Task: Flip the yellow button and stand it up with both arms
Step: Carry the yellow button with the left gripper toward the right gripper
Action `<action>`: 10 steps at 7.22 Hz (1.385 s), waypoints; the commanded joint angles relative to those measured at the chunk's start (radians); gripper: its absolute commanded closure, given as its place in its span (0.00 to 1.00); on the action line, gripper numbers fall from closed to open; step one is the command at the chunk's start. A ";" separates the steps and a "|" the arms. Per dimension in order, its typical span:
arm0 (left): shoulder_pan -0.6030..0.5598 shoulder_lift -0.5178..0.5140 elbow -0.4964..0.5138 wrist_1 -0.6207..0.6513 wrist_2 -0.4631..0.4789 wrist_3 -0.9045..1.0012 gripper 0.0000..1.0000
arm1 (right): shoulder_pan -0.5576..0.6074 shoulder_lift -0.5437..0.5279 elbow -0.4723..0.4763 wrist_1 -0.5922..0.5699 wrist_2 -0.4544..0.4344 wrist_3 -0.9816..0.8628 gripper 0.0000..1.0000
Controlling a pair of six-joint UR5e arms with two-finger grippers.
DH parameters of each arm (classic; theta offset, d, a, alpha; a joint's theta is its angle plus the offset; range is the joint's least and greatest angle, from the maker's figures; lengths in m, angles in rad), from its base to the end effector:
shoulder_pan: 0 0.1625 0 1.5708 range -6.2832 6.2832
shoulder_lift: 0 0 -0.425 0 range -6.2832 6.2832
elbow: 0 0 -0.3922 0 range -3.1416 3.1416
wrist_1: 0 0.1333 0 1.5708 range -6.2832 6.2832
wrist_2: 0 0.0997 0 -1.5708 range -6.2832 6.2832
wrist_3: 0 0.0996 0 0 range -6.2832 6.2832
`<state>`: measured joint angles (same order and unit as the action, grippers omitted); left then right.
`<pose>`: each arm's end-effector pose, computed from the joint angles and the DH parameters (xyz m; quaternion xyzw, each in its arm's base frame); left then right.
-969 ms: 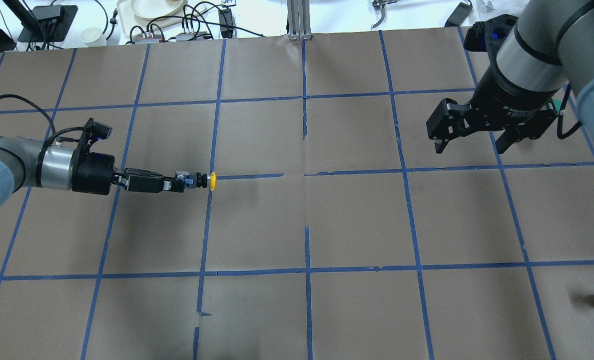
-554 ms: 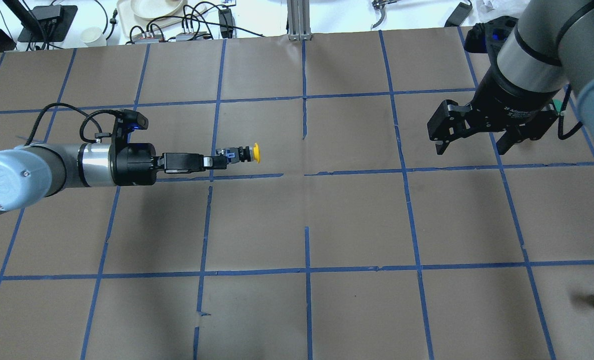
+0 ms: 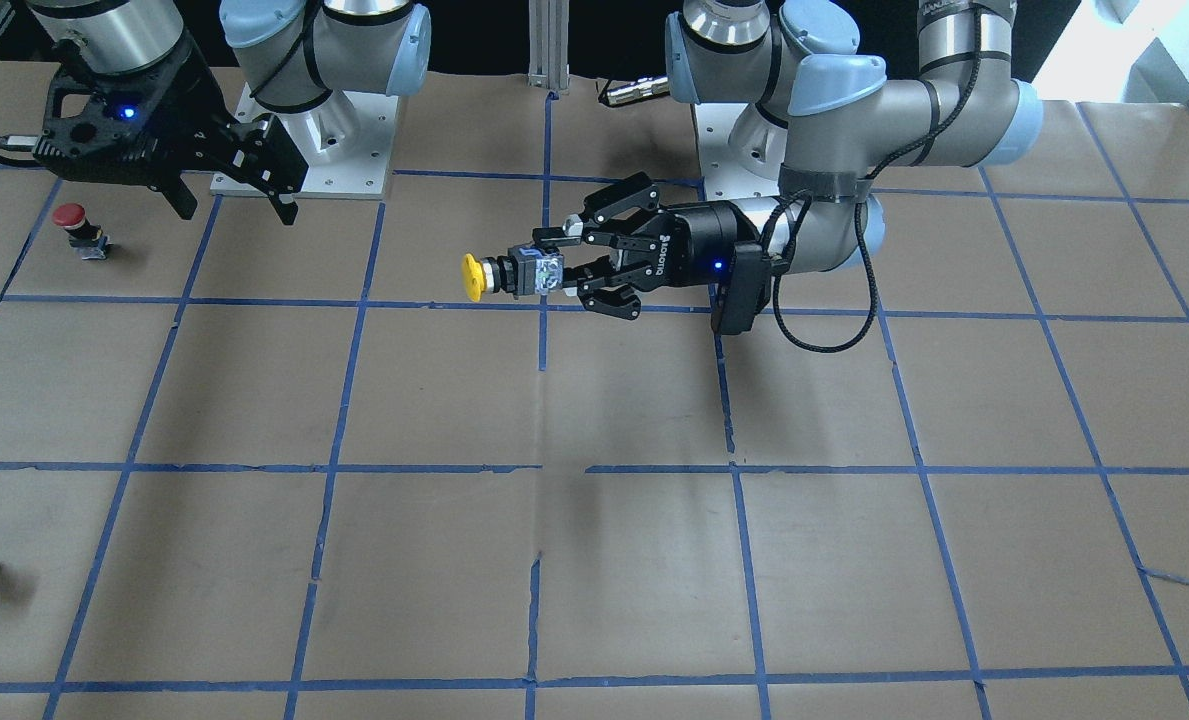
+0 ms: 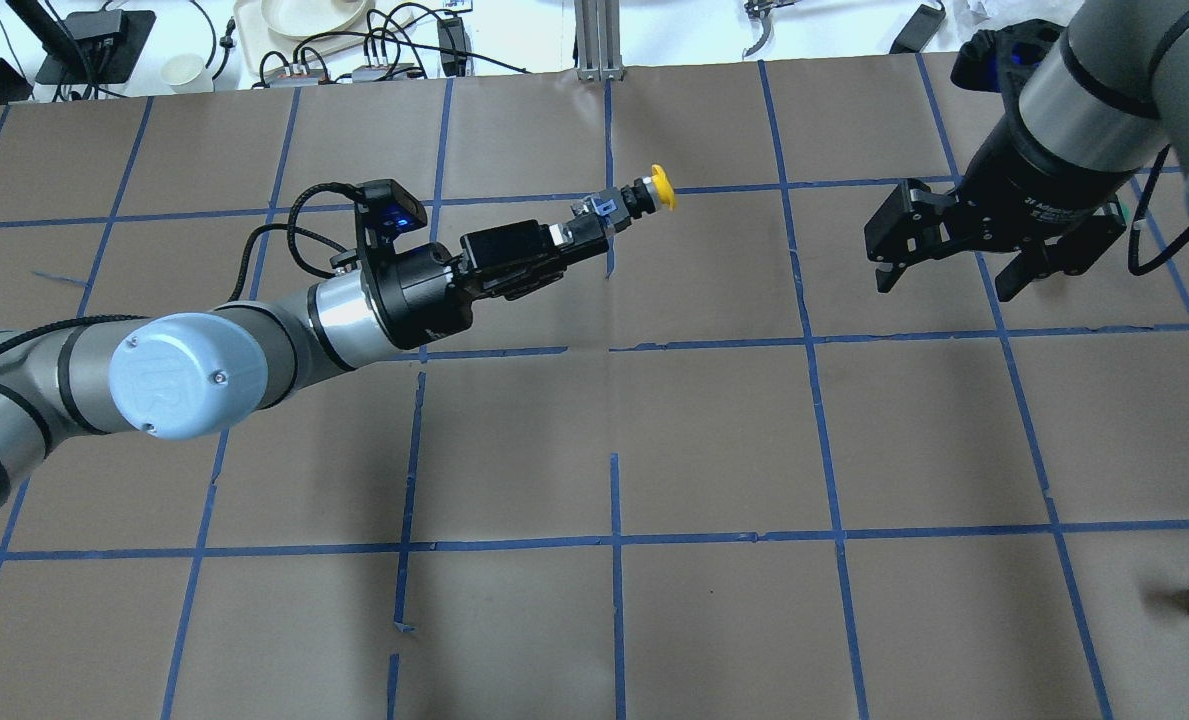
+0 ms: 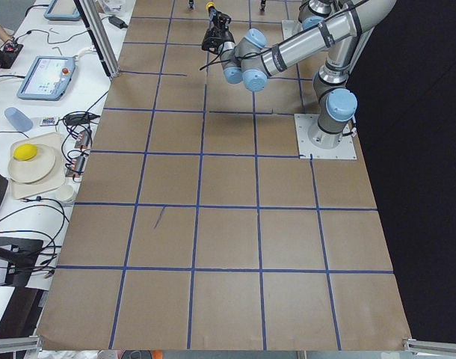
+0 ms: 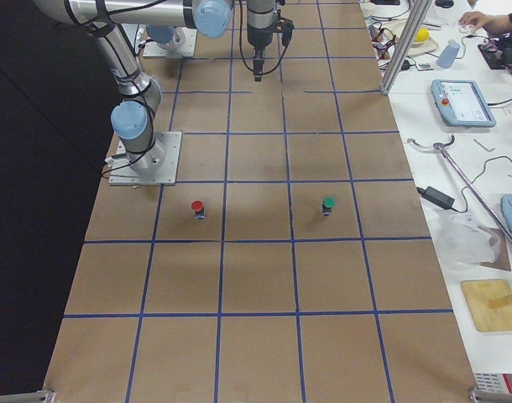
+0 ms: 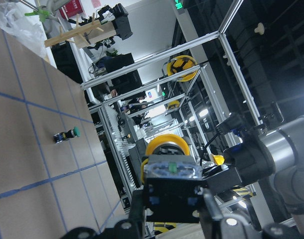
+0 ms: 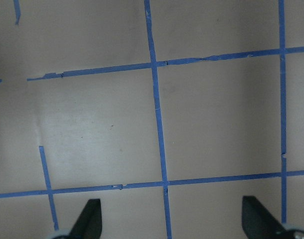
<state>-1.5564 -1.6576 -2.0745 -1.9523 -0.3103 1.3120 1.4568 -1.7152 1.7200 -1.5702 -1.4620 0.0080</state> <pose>-0.2217 -0.4472 0.3023 -0.0142 -0.6432 0.2228 0.7324 0.0942 -0.4438 0.4816 0.0610 0.9967 -0.0002 0.0544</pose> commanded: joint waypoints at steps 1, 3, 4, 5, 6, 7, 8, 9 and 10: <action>-0.092 -0.001 0.007 0.004 -0.162 -0.008 0.81 | -0.061 -0.006 -0.045 0.037 0.092 0.000 0.00; -0.158 -0.007 0.007 0.012 -0.234 -0.007 0.81 | -0.094 -0.003 -0.141 0.149 0.216 0.001 0.00; -0.180 -0.011 0.010 0.012 -0.284 -0.008 0.81 | -0.136 -0.003 -0.155 0.209 0.317 0.001 0.00; -0.207 -0.010 0.010 0.013 -0.321 -0.010 0.81 | -0.168 -0.003 -0.155 0.222 0.439 0.015 0.00; -0.229 -0.016 0.010 0.015 -0.334 -0.008 0.81 | -0.171 -0.001 -0.154 0.223 0.565 0.112 0.00; -0.243 -0.016 0.010 0.015 -0.335 -0.008 0.81 | -0.168 -0.003 -0.151 0.220 0.674 0.244 0.00; -0.255 -0.019 0.007 0.013 -0.334 -0.005 0.81 | -0.168 0.002 -0.148 0.219 0.737 0.289 0.00; -0.275 -0.017 0.008 0.015 -0.345 -0.005 0.81 | -0.159 0.002 -0.122 0.219 0.738 0.293 0.00; -0.283 -0.019 0.008 0.015 -0.360 -0.005 0.80 | -0.157 0.002 -0.073 0.201 0.738 0.290 0.00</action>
<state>-1.8260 -1.6756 -2.0663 -1.9378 -0.6560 1.3066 1.2953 -1.7141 1.6016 -1.3555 -0.7355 0.2892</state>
